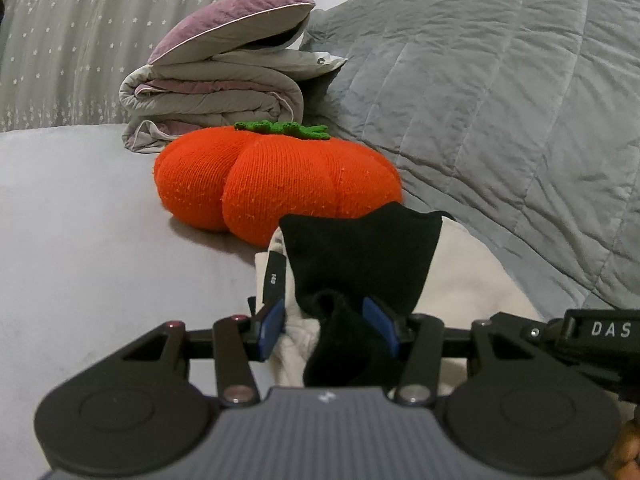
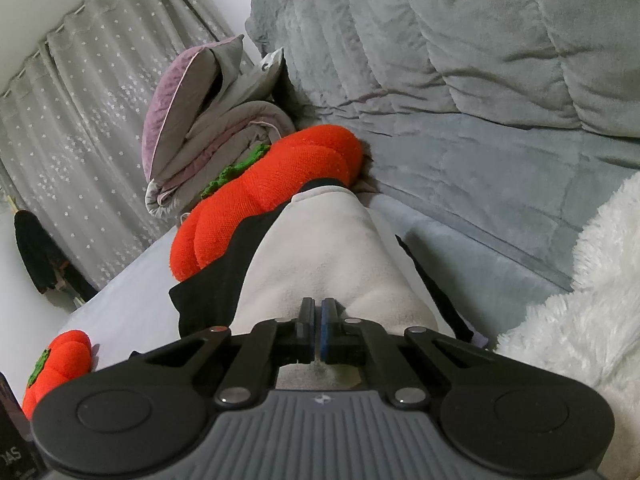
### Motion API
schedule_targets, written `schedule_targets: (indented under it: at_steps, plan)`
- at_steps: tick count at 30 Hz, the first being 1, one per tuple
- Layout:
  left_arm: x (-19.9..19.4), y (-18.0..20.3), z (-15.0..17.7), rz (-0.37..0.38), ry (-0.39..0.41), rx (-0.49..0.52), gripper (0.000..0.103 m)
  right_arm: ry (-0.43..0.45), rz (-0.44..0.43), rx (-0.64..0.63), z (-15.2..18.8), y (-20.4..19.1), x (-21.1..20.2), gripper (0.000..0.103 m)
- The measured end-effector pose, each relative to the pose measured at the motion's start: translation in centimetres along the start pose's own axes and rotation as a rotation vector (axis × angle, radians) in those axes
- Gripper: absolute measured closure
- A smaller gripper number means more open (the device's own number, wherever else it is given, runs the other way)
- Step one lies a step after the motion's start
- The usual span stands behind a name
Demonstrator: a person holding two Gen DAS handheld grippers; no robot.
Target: Fold clothes
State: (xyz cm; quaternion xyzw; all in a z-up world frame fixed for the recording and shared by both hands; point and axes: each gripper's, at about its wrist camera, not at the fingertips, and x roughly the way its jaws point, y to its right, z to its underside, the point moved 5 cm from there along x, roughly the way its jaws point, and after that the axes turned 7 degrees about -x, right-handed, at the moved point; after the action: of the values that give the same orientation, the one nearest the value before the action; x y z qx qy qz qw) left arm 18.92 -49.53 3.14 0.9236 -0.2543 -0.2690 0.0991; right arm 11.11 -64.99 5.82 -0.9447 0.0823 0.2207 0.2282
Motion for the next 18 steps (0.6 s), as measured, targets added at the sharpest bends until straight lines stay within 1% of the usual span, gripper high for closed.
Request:
schedule_targets:
  at_steps: [18]
  plan:
    - [-0.03,0.59,0.75,-0.037,0.016,0.032,0.056,0.003,-0.001,0.016,0.11,0.5,0.41,0.103]
